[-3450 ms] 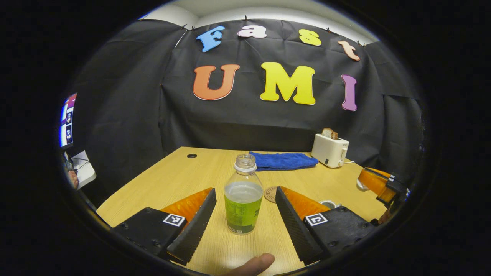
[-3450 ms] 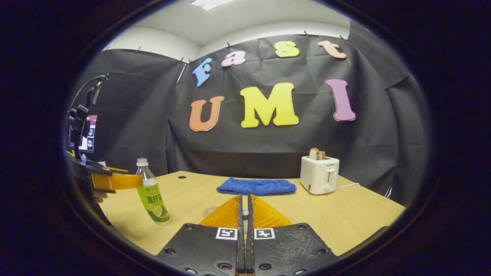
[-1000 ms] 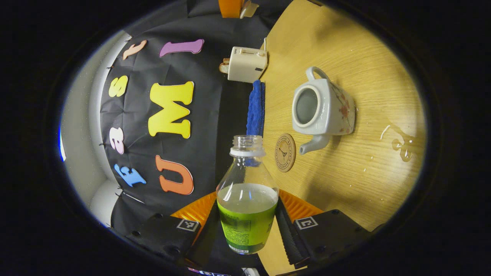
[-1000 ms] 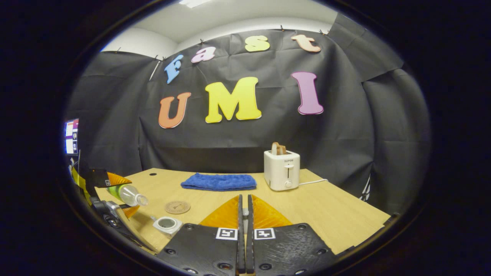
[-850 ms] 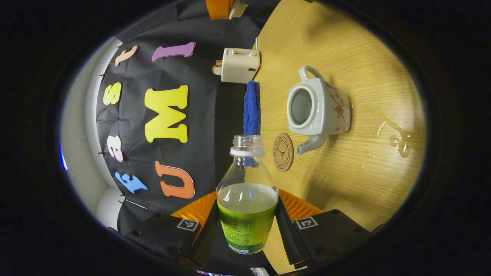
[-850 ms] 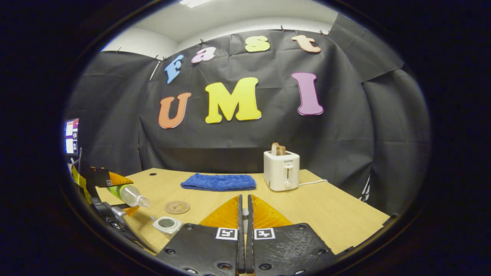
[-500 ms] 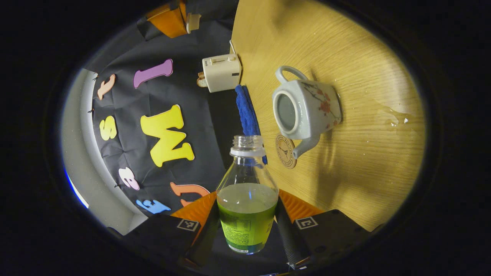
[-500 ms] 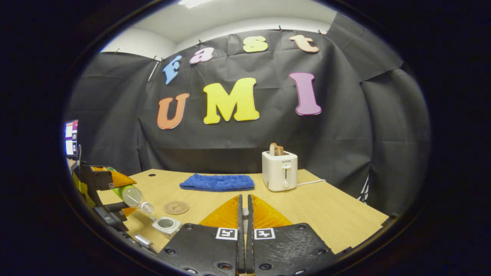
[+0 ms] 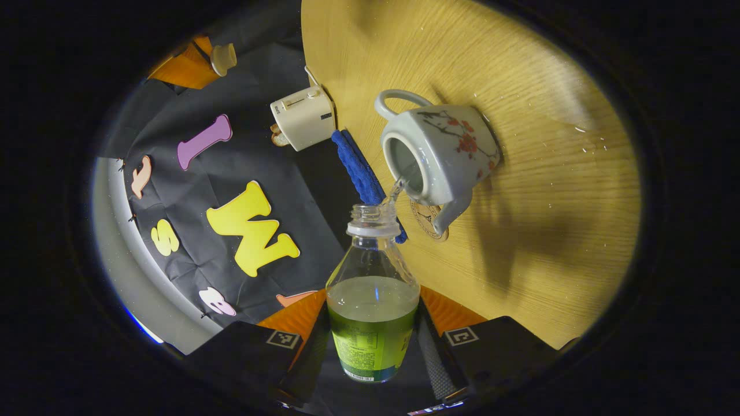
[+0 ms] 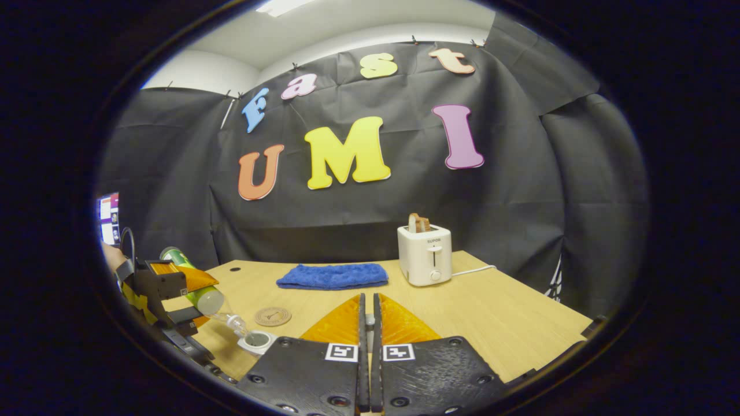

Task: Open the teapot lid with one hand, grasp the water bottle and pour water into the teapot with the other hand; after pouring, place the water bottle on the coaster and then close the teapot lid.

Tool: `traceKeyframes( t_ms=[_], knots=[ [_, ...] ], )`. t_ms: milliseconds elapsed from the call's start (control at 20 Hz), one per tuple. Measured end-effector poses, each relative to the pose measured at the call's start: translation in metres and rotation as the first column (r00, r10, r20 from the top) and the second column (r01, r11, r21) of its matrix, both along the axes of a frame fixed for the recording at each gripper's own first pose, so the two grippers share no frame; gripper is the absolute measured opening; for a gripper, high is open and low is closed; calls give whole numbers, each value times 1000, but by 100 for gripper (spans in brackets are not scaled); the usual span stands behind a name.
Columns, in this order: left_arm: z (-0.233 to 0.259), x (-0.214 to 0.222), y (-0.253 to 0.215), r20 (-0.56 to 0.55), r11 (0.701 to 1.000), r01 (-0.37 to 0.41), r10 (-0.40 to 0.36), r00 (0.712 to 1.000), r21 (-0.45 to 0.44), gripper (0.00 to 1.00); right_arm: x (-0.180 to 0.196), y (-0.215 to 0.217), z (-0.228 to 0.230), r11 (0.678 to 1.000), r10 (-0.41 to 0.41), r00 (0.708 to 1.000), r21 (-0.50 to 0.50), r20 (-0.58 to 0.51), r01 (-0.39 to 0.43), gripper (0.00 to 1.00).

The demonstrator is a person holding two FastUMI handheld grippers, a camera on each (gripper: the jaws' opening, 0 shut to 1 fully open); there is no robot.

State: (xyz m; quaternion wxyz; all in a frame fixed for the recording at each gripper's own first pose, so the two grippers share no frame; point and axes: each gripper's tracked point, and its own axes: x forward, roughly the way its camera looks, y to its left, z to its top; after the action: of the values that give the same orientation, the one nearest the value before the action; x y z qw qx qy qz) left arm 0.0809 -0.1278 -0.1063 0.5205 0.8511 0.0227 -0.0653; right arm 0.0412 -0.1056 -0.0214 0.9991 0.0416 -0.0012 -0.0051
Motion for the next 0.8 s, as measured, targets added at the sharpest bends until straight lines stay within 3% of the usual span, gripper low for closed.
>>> traceKeyframes(
  t_ms=[800],
  knots=[
    [36,-6,-31,96,981,45,-63,993,187,76,-1,-6,3,1000,-3,1000,0,1,3,1]
  ],
)
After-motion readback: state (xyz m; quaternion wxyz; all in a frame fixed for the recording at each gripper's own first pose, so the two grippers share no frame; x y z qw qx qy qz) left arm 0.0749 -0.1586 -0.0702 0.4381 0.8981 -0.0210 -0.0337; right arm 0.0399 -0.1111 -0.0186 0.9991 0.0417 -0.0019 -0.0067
